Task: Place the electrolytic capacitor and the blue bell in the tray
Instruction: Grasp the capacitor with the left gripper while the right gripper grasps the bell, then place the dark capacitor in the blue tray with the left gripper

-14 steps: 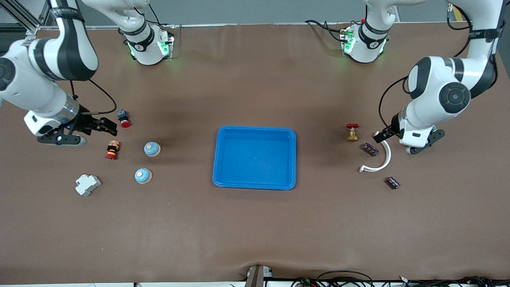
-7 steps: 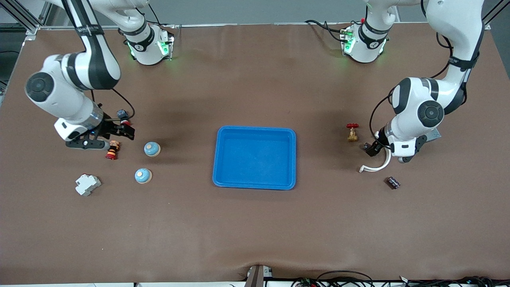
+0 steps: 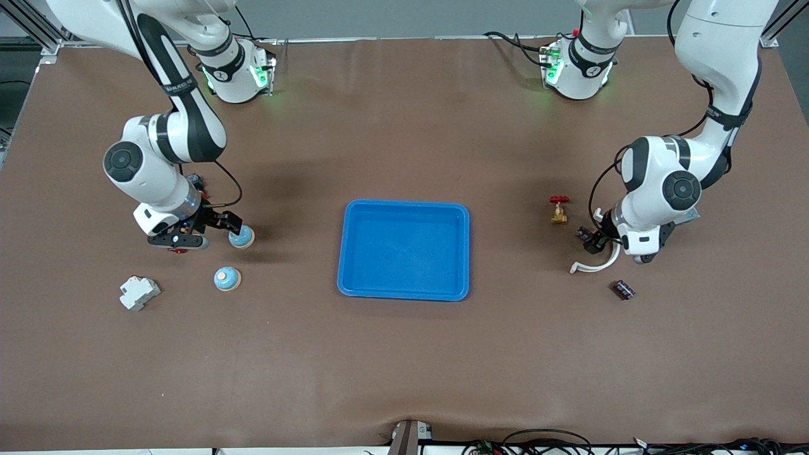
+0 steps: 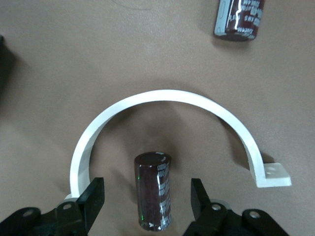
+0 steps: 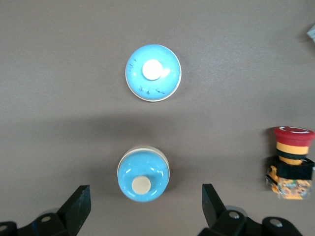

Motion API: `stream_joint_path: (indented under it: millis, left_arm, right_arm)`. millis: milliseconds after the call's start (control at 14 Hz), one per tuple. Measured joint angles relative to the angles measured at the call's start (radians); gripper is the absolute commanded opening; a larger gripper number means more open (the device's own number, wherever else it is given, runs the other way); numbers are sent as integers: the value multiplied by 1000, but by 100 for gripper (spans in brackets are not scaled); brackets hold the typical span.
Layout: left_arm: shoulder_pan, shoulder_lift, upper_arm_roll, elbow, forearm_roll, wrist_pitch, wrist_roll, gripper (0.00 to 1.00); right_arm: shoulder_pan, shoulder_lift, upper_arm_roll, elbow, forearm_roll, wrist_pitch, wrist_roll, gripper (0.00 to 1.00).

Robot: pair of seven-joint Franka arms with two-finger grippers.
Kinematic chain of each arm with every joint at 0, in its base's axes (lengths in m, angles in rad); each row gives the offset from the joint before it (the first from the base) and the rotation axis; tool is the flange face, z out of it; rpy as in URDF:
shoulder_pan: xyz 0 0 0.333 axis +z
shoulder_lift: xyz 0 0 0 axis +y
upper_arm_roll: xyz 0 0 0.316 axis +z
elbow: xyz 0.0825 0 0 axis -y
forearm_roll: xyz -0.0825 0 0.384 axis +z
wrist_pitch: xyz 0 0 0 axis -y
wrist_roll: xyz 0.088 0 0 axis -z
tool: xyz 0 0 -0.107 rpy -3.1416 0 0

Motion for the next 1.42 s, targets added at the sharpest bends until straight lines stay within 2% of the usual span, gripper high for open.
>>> stream_joint_path:
  millis: [71,142,214,285,712,854,1068,1210,1424]
  left_arm:
    - [0,9,0,0,0,11,0,63]
    - [0,19,0,1,0,22,0,43]
    - [0,27,0,2,0,31,0,10]
    - [0,34,-1,4,0,37,0,0]
    - [-9,18,-10,28,0,36,-4,0]
    - [-13,-19,-43,52,0,-17,-48,0]
    - [-21,-65,-147,146,0,-163,-207,0]
    - [-44,-67,-209,213,0,-200,-372,0]
    - [-141,-21,-235,309,0,-223,-607,0]
  right_arm:
    - [1,17,0,0,0,19,0,100]
    - [3,36,0,-1,0,44,0,100]
    - [4,56,0,-1,0,72,0,100]
    - [5,78,0,-1,0,98,0,100]
    - [16,140,0,-1,0,137,0,100]
    - [22,146,0,-1,0,137,0,100]
    - [29,156,0,-1,0,137,0,100]
    - [29,157,0,-1,0,137,0,100]
    - [29,158,-1,-1,0,137,0,100]
